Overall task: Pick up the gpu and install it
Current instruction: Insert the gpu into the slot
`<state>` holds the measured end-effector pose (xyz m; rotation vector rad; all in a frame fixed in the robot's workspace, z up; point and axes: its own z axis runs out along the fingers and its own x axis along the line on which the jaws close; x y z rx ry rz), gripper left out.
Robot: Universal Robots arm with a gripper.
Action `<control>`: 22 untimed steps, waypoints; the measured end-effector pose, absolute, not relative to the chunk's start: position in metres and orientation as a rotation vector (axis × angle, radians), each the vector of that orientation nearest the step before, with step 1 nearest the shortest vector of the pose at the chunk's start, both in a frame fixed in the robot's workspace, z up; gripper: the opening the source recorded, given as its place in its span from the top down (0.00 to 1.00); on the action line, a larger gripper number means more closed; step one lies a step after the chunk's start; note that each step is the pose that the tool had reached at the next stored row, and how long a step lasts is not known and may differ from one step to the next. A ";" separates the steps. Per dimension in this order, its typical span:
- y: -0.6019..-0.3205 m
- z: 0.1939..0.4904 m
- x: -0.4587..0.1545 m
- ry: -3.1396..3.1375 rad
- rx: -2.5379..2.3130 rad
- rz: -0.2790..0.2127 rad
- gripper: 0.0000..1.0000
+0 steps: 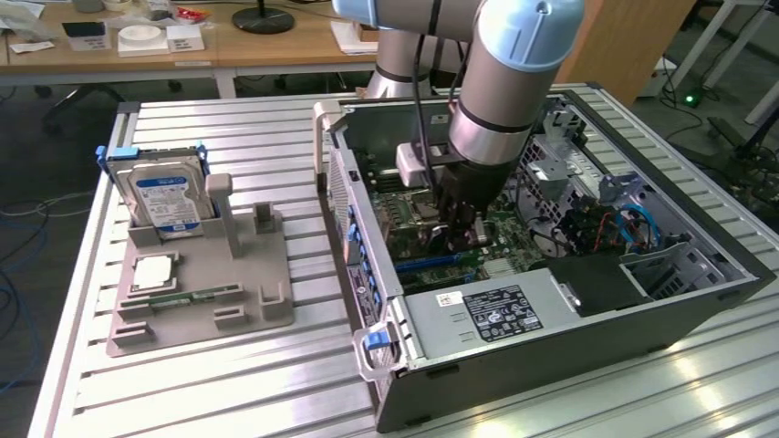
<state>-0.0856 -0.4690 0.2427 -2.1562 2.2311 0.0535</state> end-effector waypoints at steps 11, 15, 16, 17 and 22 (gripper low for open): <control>-0.469 0.241 -0.087 2.231 -2.156 0.054 0.72; -0.469 0.240 -0.088 2.231 -2.156 0.054 0.72; -0.469 0.240 -0.088 2.231 -2.156 0.054 0.72; -0.469 0.240 -0.088 2.231 -2.156 0.054 0.72; -0.469 0.240 -0.088 2.231 -2.156 0.054 0.72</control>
